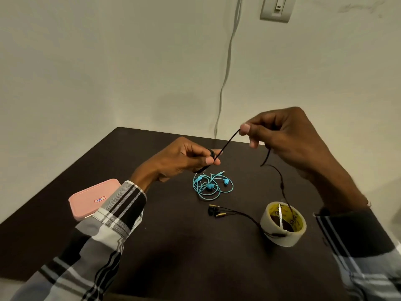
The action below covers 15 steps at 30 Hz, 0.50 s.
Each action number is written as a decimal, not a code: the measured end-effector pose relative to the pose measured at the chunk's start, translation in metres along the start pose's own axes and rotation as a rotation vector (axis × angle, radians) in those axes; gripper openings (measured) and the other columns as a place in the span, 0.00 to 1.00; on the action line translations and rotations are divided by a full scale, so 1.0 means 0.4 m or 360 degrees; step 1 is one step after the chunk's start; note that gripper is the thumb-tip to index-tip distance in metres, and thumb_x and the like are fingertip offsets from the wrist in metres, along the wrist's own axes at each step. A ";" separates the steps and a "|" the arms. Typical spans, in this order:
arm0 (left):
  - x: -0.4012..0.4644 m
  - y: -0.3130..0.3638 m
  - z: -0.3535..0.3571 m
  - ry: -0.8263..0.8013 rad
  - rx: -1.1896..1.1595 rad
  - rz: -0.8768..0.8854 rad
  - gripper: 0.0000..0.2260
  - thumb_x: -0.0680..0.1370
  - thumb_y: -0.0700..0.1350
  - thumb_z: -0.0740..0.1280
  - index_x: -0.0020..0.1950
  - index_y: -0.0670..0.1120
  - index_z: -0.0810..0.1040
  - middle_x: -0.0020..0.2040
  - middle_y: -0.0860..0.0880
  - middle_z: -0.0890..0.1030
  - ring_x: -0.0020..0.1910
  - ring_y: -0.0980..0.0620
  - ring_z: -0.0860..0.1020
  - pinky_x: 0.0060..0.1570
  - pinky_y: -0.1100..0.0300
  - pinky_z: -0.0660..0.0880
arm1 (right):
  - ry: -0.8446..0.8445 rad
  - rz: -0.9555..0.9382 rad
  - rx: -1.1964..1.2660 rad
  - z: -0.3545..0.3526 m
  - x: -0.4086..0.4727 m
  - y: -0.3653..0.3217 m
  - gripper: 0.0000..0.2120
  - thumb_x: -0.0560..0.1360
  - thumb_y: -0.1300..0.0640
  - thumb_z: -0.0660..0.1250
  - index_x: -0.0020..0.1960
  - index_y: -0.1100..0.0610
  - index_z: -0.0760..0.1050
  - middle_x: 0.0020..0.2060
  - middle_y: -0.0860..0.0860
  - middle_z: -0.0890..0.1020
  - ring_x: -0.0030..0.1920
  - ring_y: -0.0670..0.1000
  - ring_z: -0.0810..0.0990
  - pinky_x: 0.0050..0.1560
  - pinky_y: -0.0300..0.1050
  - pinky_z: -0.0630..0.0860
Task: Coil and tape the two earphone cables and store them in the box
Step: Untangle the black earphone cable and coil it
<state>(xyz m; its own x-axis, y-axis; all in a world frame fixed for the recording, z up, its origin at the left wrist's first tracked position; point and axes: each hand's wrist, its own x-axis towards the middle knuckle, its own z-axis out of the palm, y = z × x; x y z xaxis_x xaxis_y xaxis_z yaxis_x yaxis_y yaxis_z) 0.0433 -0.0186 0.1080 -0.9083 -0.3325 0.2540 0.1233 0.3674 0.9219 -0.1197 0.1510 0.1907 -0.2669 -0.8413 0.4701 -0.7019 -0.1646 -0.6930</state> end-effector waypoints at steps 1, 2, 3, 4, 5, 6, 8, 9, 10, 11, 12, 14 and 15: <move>-0.003 0.005 0.005 -0.0053 -0.0011 -0.0013 0.10 0.78 0.37 0.67 0.46 0.49 0.86 0.57 0.46 0.84 0.68 0.56 0.74 0.55 0.51 0.77 | 0.0014 -0.0023 -0.0009 -0.001 0.020 0.002 0.08 0.76 0.54 0.71 0.44 0.58 0.85 0.29 0.50 0.83 0.26 0.39 0.73 0.31 0.27 0.67; -0.006 0.013 0.012 -0.0111 -0.0019 -0.0026 0.08 0.78 0.36 0.67 0.48 0.45 0.85 0.58 0.45 0.83 0.68 0.56 0.74 0.53 0.56 0.79 | 0.0024 -0.0030 -0.0012 0.000 0.039 0.009 0.08 0.76 0.53 0.72 0.44 0.57 0.85 0.28 0.50 0.83 0.26 0.42 0.72 0.31 0.32 0.68; -0.007 0.020 0.017 -0.0166 -0.0021 -0.0024 0.07 0.78 0.35 0.66 0.51 0.41 0.83 0.60 0.43 0.82 0.68 0.55 0.74 0.52 0.58 0.79 | 0.0032 -0.0027 -0.0010 0.004 0.057 0.019 0.08 0.76 0.52 0.72 0.44 0.56 0.85 0.28 0.50 0.83 0.28 0.47 0.72 0.31 0.38 0.68; -0.009 0.026 0.023 -0.0220 -0.0046 -0.0009 0.07 0.78 0.35 0.66 0.52 0.38 0.82 0.62 0.41 0.81 0.68 0.54 0.74 0.54 0.56 0.80 | 0.0029 -0.0018 0.0000 0.010 0.074 0.031 0.08 0.75 0.52 0.73 0.43 0.56 0.85 0.29 0.50 0.83 0.29 0.52 0.70 0.32 0.43 0.67; -0.012 0.032 0.028 -0.0268 -0.0111 0.0013 0.07 0.78 0.35 0.65 0.53 0.37 0.81 0.63 0.39 0.79 0.68 0.51 0.74 0.56 0.52 0.79 | 0.0018 -0.0006 0.0014 0.020 0.090 0.045 0.08 0.75 0.51 0.73 0.43 0.56 0.85 0.29 0.50 0.84 0.31 0.54 0.69 0.33 0.46 0.66; -0.016 0.040 0.033 -0.0307 -0.0222 0.0041 0.08 0.77 0.36 0.65 0.52 0.36 0.82 0.64 0.39 0.79 0.68 0.49 0.74 0.57 0.48 0.79 | 0.0002 0.0015 0.0028 0.030 0.101 0.060 0.08 0.75 0.51 0.74 0.43 0.56 0.85 0.29 0.51 0.84 0.31 0.55 0.69 0.33 0.47 0.66; -0.023 0.055 0.036 -0.0350 -0.0502 0.0130 0.08 0.76 0.38 0.65 0.50 0.40 0.83 0.65 0.40 0.78 0.68 0.43 0.74 0.57 0.46 0.79 | -0.0029 0.0080 0.0082 0.057 0.114 0.092 0.08 0.74 0.52 0.74 0.43 0.58 0.85 0.29 0.51 0.83 0.32 0.54 0.71 0.35 0.46 0.67; -0.025 0.061 0.035 -0.0351 -0.0631 0.0197 0.08 0.76 0.39 0.65 0.50 0.41 0.84 0.65 0.40 0.77 0.69 0.41 0.73 0.57 0.45 0.78 | -0.0045 0.0123 0.0143 0.071 0.115 0.107 0.08 0.74 0.54 0.74 0.44 0.59 0.85 0.30 0.51 0.84 0.33 0.53 0.73 0.35 0.44 0.68; -0.026 0.066 0.031 -0.0338 -0.0746 0.0270 0.08 0.76 0.41 0.66 0.50 0.42 0.84 0.66 0.40 0.77 0.69 0.39 0.72 0.56 0.44 0.78 | -0.0071 0.0171 0.0222 0.086 0.112 0.124 0.06 0.75 0.57 0.73 0.44 0.60 0.84 0.32 0.52 0.84 0.33 0.51 0.75 0.35 0.42 0.70; -0.024 0.068 0.027 -0.0311 -0.0855 0.0330 0.07 0.76 0.42 0.67 0.49 0.42 0.84 0.66 0.39 0.76 0.69 0.38 0.72 0.56 0.43 0.78 | -0.0110 0.0218 0.0297 0.103 0.105 0.140 0.04 0.76 0.60 0.72 0.45 0.60 0.84 0.33 0.54 0.83 0.33 0.49 0.75 0.34 0.41 0.70; -0.020 0.071 0.020 -0.0269 -0.0950 0.0373 0.07 0.76 0.43 0.68 0.49 0.42 0.83 0.67 0.38 0.76 0.69 0.38 0.72 0.56 0.43 0.78 | -0.0163 0.0258 0.0355 0.120 0.096 0.152 0.05 0.77 0.61 0.70 0.45 0.59 0.84 0.32 0.55 0.83 0.31 0.48 0.74 0.33 0.38 0.68; -0.010 0.069 0.004 -0.0151 -0.1045 0.0422 0.07 0.75 0.43 0.68 0.49 0.43 0.83 0.67 0.38 0.75 0.69 0.39 0.72 0.56 0.42 0.78 | -0.0299 0.0312 0.0434 0.152 0.070 0.171 0.07 0.79 0.59 0.67 0.46 0.57 0.84 0.29 0.54 0.80 0.27 0.44 0.72 0.31 0.35 0.67; -0.004 0.066 -0.003 -0.0090 -0.1052 0.0436 0.08 0.75 0.44 0.68 0.49 0.43 0.83 0.67 0.38 0.75 0.70 0.39 0.71 0.57 0.42 0.77 | -0.0381 0.0322 0.0450 0.167 0.054 0.175 0.08 0.79 0.57 0.67 0.48 0.58 0.84 0.28 0.54 0.79 0.27 0.45 0.72 0.31 0.34 0.68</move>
<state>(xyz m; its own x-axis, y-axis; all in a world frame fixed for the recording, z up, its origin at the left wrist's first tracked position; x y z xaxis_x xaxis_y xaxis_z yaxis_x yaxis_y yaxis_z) 0.0487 -0.0094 0.1323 -0.8273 -0.2514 0.5023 0.5496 -0.1776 0.8163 -0.1306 0.0869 0.1157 -0.1965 -0.9615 0.1922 -0.4335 -0.0907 -0.8966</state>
